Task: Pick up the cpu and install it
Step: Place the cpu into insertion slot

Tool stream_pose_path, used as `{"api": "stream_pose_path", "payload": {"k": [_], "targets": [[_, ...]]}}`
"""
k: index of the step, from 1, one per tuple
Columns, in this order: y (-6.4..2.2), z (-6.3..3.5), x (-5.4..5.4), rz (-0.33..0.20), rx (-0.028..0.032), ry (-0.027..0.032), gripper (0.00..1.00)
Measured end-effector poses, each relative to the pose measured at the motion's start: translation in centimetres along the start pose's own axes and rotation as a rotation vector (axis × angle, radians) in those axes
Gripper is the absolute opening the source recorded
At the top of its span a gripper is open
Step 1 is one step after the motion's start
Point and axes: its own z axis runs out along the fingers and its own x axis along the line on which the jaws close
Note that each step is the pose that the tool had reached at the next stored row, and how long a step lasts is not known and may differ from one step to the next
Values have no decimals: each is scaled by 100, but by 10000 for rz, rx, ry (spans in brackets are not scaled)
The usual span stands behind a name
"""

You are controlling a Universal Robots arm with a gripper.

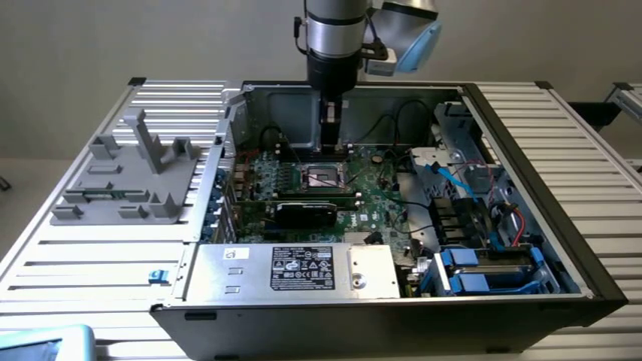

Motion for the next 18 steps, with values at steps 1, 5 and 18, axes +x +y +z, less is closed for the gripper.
{"api": "stream_pose_path", "payload": {"k": [1,5,18], "targets": [[-2,2,-1,0,-6,22,55],[-2,6,-27,-18,0,125,55],[-13,9,-35,-389,11,136,55]]}}
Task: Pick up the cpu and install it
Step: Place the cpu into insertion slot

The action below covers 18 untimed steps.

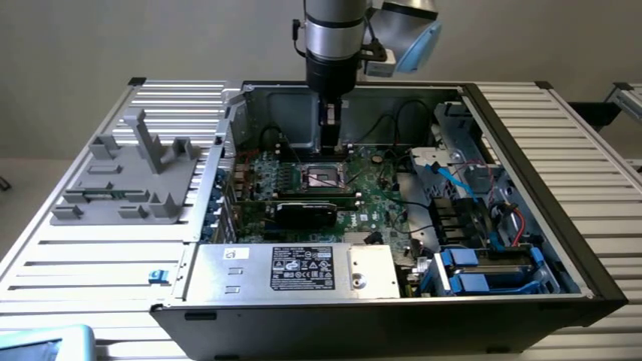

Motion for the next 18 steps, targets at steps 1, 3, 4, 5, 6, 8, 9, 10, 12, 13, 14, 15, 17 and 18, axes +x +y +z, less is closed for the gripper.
{"api": "stream_pose_path", "payload": {"k": [1,3,4,5,6,8,9,10,12,13,14,15,17,18], "targets": [[-1,1,0,-91,-13,0,55],[-15,4,-1,-152,-189,4,55],[-31,7,-1,-156,-327,7,55],[-47,11,-2,-160,-426,10,55],[-61,17,-2,-163,-497,12,55],[-77,30,-3,-164,-533,14,55],[-89,40,-4,-165,-547,12,55],[-101,54,-5,-165,-560,12,55],[-104,82,-6,-166,-562,10,55],[-104,95,-6,-166,-559,7,55],[-103,111,-7,-167,-558,-2,55],[-104,125,-7,-167,-559,-23,55],[-104,143,-8,-181,-559,-80,55],[-104,147,-8,-189,-558,-120,55]]}}
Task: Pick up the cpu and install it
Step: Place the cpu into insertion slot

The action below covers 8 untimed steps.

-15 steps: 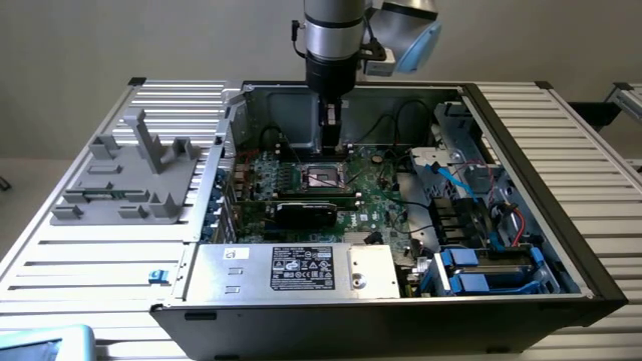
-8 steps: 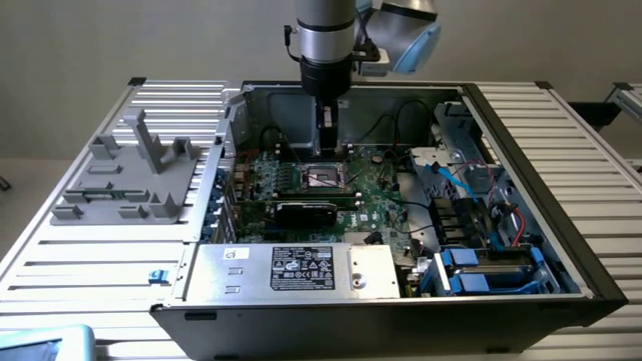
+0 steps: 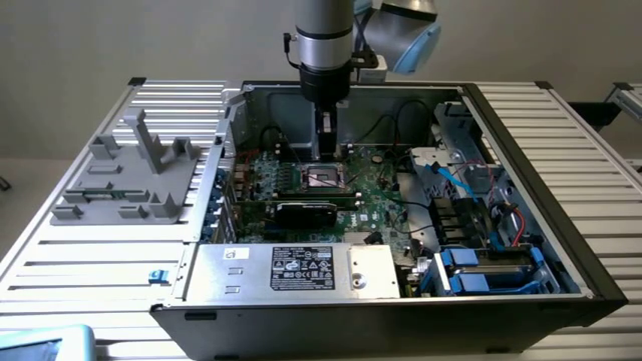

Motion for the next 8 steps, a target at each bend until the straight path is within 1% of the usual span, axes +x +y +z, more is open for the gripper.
{"api": "stream_pose_path", "payload": {"k": [1,2,7,8], "targets": [[0,4,0,-7,0,-37,55],[0,5,0,-12,0,-55,55],[-2,8,-1,-12,2,-56,55],[-2,9,0,-13,23,-57,55]]}}
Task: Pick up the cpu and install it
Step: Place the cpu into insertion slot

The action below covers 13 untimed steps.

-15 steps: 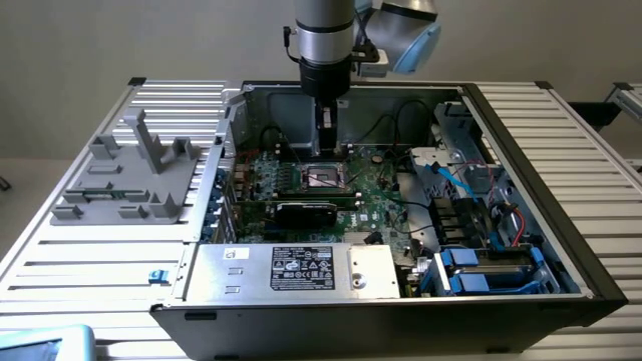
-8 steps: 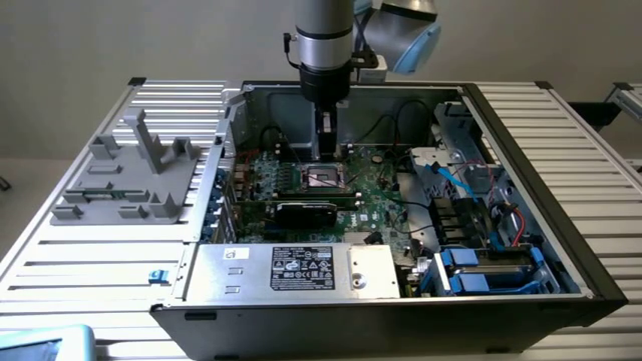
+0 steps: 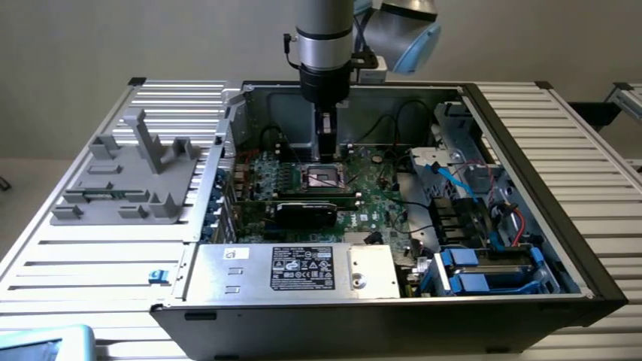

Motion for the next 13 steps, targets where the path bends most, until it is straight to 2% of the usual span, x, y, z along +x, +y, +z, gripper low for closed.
{"api": "stream_pose_path", "payload": {"k": [4,5,13], "targets": [[0,2,-2,-66,131,3,55],[0,2,-4,-120,145,6,55],[6,34,-28,-362,154,15,55]]}}
